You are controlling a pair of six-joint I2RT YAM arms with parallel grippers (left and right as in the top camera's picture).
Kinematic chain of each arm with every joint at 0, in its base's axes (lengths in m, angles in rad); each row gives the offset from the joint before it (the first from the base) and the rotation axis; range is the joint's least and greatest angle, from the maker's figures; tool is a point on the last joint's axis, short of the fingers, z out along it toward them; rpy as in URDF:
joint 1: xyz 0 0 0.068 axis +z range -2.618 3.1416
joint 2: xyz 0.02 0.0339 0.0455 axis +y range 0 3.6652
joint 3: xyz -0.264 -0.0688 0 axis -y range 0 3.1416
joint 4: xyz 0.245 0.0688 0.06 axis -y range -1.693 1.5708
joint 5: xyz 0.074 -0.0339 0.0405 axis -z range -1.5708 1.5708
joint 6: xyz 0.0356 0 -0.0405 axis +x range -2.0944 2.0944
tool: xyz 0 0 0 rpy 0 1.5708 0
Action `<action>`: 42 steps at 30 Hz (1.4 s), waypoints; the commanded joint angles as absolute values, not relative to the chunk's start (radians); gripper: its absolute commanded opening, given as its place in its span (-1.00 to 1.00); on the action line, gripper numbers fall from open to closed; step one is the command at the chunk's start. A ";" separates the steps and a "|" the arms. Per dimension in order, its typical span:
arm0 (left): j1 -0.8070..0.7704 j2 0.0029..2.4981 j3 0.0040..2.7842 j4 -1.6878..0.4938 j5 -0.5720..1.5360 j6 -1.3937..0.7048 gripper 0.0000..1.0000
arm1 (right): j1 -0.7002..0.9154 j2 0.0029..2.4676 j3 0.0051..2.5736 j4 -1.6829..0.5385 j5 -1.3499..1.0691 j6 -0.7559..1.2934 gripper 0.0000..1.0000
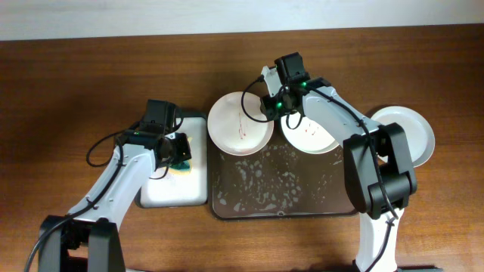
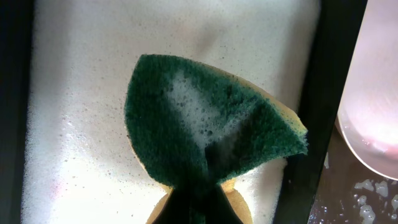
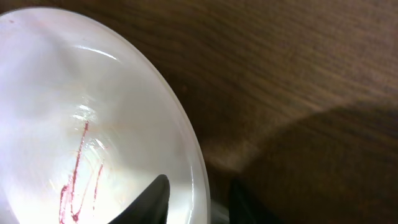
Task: Clean dirty plates on tray and stack at the side
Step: 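Grasp the pink plate rim with the right gripper, then scrub the pink plate with the sponge in the left gripper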
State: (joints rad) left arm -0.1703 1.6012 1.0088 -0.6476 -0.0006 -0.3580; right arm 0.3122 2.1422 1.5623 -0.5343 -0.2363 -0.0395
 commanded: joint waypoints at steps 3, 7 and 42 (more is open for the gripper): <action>-0.165 1.607 1.010 -0.649 -0.003 -0.343 -1.00 | 0.316 2.150 1.542 -0.547 -0.232 -0.044 -0.76; -0.165 1.607 1.010 -0.648 -0.003 -0.343 -1.00 | 0.316 2.140 1.551 -0.634 -0.235 -0.042 -0.92; -0.664 1.825 1.010 -0.256 0.100 -0.756 -1.00 | 0.334 2.065 1.397 -0.955 -0.235 0.072 -0.92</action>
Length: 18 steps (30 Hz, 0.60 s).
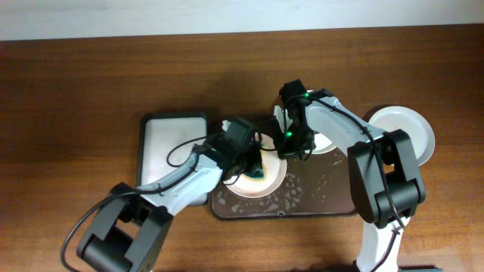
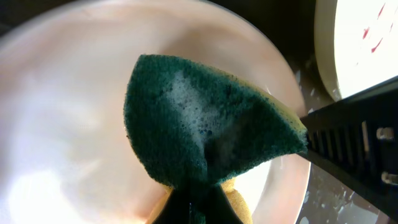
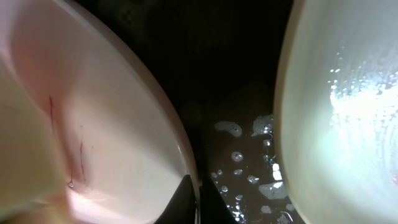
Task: Clean dirty plates on tray and stack at the side
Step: 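Scrub the pink plate with the sponge in the left gripper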
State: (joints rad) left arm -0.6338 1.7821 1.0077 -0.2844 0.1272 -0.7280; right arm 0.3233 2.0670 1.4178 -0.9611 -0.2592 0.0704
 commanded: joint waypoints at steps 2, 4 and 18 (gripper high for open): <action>-0.686 1.858 1.010 -0.239 0.095 -0.756 -1.00 | 0.334 2.065 1.397 -0.955 -0.235 0.072 -0.92; -0.699 1.889 1.010 -0.248 0.039 -0.756 -1.00 | 0.334 2.065 1.397 -0.954 -0.235 0.072 -0.92; -0.598 1.823 1.011 -0.489 0.175 -0.739 -1.00 | 0.334 2.065 1.397 -0.954 -0.235 0.072 -0.92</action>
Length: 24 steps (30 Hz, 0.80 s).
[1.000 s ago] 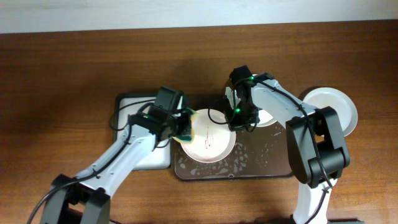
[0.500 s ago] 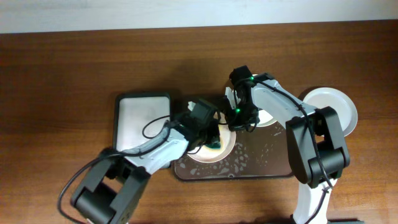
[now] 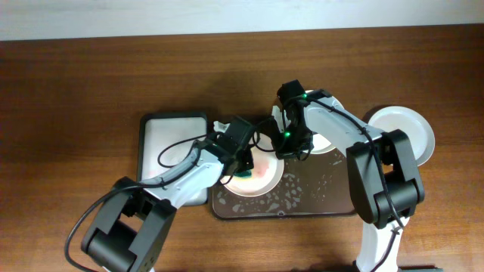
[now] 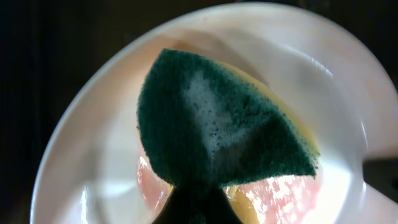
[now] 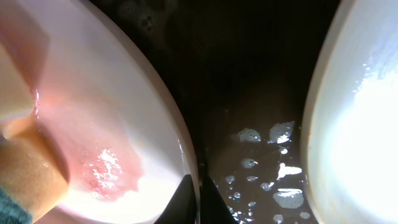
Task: Clean dirty plates on tray and stack at the side
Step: 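Scrub the pink plate with the sponge in the left gripper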
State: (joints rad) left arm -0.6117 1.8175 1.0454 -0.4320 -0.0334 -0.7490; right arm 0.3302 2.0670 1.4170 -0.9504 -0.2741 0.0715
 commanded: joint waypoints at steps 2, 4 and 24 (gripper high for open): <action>-0.604 1.823 1.011 -0.499 0.286 -0.726 -1.00 | 0.334 2.065 1.397 -0.954 -0.235 0.072 -0.92; -0.626 1.823 1.011 -0.468 0.333 -0.688 -1.00 | 0.334 2.065 1.397 -0.954 -0.235 0.072 -0.92; -0.641 1.818 1.011 -0.418 -0.210 -0.747 -1.00 | 0.334 2.065 1.397 -0.963 -0.235 0.072 -0.92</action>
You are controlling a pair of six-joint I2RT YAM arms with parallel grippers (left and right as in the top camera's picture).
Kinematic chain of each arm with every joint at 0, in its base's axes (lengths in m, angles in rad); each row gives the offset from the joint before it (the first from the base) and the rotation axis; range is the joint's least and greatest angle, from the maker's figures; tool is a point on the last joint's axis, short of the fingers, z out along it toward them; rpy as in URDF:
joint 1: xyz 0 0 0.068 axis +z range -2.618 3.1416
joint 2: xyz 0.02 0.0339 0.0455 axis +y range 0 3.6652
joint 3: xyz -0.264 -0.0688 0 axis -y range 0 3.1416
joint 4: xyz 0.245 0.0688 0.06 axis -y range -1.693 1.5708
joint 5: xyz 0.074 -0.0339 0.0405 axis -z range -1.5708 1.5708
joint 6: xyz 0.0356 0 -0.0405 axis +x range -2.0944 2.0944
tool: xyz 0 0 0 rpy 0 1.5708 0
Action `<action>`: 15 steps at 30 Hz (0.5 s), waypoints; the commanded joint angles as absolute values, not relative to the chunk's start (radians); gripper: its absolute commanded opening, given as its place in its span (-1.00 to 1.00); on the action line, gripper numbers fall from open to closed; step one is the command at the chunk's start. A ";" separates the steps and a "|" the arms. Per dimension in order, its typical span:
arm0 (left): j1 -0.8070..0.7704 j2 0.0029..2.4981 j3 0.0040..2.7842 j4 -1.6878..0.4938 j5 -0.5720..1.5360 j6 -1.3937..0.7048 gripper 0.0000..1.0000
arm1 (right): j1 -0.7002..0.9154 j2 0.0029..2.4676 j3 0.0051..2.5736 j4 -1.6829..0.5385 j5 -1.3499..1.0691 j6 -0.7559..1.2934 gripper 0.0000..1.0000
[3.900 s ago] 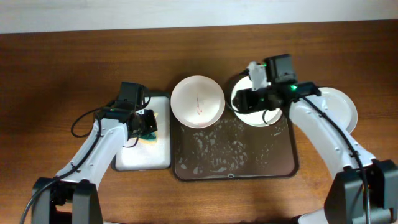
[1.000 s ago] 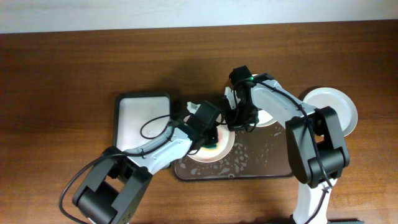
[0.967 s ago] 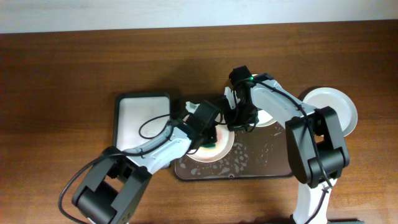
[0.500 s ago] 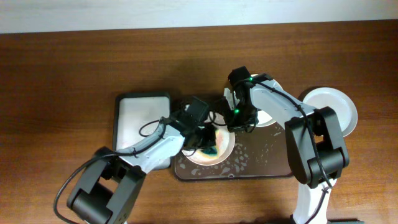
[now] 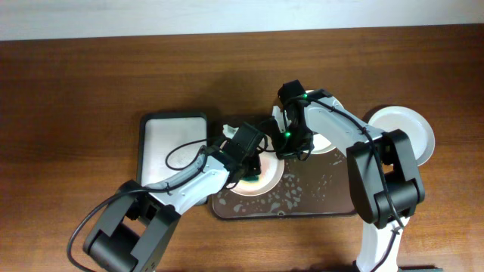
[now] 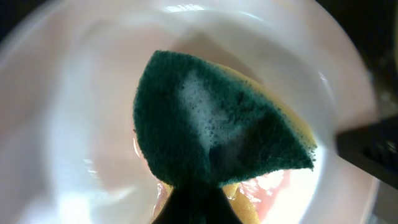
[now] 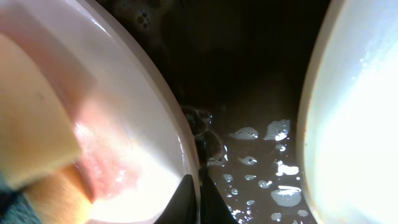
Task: Clean dirty plates on tray and stack at the side
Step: 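Scrub the pink plate with the sponge in the left gripper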
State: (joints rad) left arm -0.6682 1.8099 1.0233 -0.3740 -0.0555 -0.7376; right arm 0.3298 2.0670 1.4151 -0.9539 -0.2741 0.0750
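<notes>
A white plate (image 5: pixel 266 180) smeared with pink foam (image 6: pixel 278 185) lies on the left of the dark wet tray (image 5: pixel 318 193). My left gripper (image 6: pixel 194 198) is shut on a green and yellow sponge (image 6: pixel 214 134), which presses on the middle of the plate; the sponge also shows at the left of the right wrist view (image 7: pixel 34 146). My right gripper (image 7: pixel 198 190) is shut on this plate's right rim (image 7: pixel 166 118). A second plate (image 5: pixel 321 142) lies at the tray's back right, its edge close by (image 7: pixel 348 118).
A white soapy tray (image 5: pixel 172 147) lies left of the dark tray. One white plate (image 5: pixel 412 136) sits on the wooden table at the right. Foam and water drops (image 7: pixel 273 165) cover the dark tray's floor between the two plates.
The sponge has shifted from the plate's left part toward its middle and right rim, and now covers most of the pink smear. My right gripper holds the rim as before.
At first my left gripper held the sponge over the soapy tray while the right held a red-marked plate at the dark tray's back left. Then the plate lay on the dark tray with the sponge on it. The red lines became a pink smear, now under the sponge.
</notes>
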 commanded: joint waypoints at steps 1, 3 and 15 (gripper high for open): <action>-0.631 1.809 1.011 -0.435 -0.209 -0.747 -1.00 | 0.334 2.065 1.397 -0.964 -0.235 0.072 -0.92; -0.611 1.759 1.011 -0.482 -0.195 -0.722 -1.00 | 0.334 2.065 1.397 -0.964 -0.234 0.072 -0.92; -0.423 1.443 1.012 -0.635 -0.101 -0.521 -1.00 | 0.334 2.067 1.397 -0.965 -0.235 0.072 -0.47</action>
